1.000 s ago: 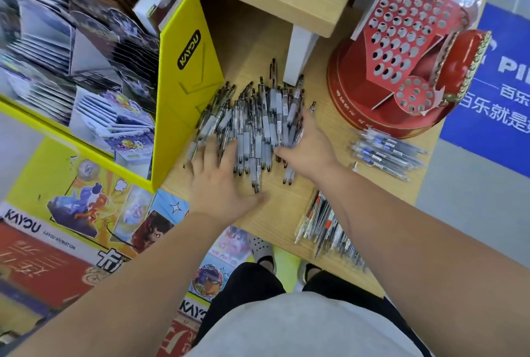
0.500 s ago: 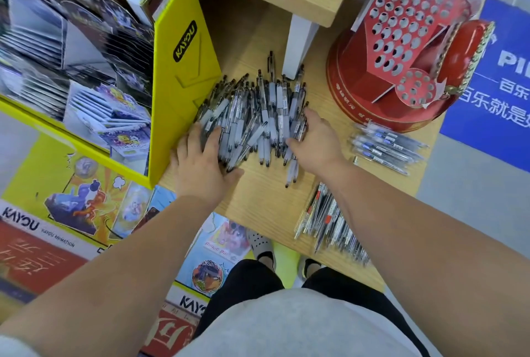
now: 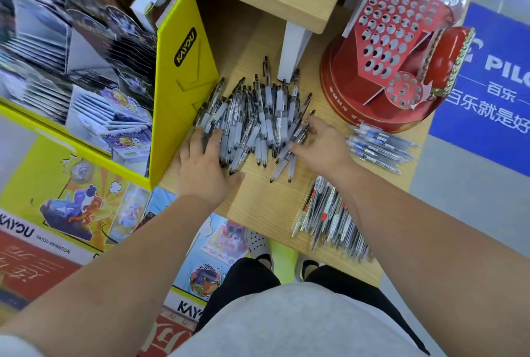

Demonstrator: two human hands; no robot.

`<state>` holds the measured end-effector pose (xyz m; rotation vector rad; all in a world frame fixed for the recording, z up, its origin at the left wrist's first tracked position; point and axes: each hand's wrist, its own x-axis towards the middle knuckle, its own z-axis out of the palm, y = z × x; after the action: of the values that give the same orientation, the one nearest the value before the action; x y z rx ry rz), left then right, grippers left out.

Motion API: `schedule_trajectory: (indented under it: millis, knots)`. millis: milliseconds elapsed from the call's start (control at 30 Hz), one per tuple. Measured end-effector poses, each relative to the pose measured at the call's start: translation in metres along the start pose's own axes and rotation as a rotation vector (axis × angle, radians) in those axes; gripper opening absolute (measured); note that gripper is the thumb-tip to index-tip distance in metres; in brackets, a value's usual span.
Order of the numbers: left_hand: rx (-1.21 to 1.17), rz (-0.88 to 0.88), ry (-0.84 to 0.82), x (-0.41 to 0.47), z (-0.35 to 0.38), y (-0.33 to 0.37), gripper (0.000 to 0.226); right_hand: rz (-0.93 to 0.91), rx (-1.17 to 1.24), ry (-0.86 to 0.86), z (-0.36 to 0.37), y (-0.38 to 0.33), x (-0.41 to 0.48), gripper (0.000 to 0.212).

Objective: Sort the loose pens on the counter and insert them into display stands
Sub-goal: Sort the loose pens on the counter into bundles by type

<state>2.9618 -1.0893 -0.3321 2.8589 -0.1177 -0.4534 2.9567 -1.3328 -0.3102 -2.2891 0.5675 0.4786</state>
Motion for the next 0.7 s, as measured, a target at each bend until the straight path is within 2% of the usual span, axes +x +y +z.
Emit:
schedule_trajectory:
  millis: [167,333,467,600,700]
  knots:
    - [0.012,0.027,-0.007,-0.003,-0.004,0.009,0.1,-0.011,0.068,-0.027,-0.009,0.002,-0.008,0.08]
    - [-0.002,0.068,0.053,-0.009,-0.011,0.041,0.09,-0.041,0.095,0.042,-0.033,0.02,-0.025,0.058]
    - [-0.027,0.039,0.081,-0.018,-0.013,0.072,0.082,-0.053,0.11,0.076,-0.061,0.05,-0.041,0.047]
    - [-0.063,0.03,0.029,-0.028,-0.008,0.11,0.073,-0.058,0.067,0.149,-0.088,0.09,-0.05,0.034]
    - [-0.131,0.03,0.026,-0.037,0.0,0.145,0.068,-0.06,0.043,0.185,-0.107,0.123,-0.045,0.031]
